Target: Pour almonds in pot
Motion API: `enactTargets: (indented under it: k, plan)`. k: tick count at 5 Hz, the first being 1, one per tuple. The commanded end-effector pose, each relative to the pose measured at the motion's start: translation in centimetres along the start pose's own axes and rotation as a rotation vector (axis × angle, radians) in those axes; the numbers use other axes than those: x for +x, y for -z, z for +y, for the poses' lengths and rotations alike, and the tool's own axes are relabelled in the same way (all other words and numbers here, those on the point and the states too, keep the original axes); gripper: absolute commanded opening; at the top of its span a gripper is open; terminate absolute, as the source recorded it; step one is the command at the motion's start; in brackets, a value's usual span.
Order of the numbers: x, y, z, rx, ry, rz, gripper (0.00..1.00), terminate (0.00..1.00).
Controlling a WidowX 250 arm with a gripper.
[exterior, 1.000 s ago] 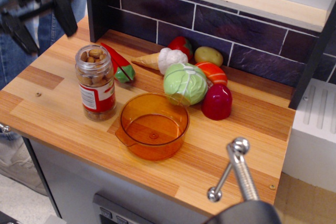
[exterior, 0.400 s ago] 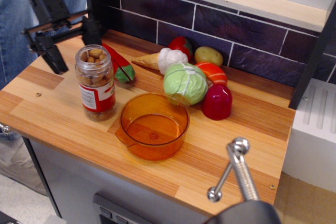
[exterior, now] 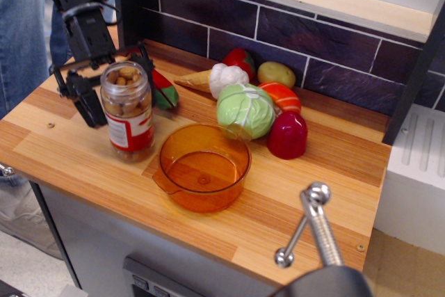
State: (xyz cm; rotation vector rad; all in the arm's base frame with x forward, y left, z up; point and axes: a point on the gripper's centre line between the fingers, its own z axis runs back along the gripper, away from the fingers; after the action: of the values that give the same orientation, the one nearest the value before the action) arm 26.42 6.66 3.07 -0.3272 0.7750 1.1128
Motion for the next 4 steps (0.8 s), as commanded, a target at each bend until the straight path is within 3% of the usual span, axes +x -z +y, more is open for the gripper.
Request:
enactTargets:
  k: [1,2,4]
  plan:
    - [-1.1,0.3,0.2,-0.017,-0.001,0.014,1.00,0.00]
    - [-1.2,-0.5,0.2,-0.057,0.003,-0.147,0.00,0.00]
    - [-4.5,-2.6,-1.6,-0.146,0.131,-0.599,0.00,0.00]
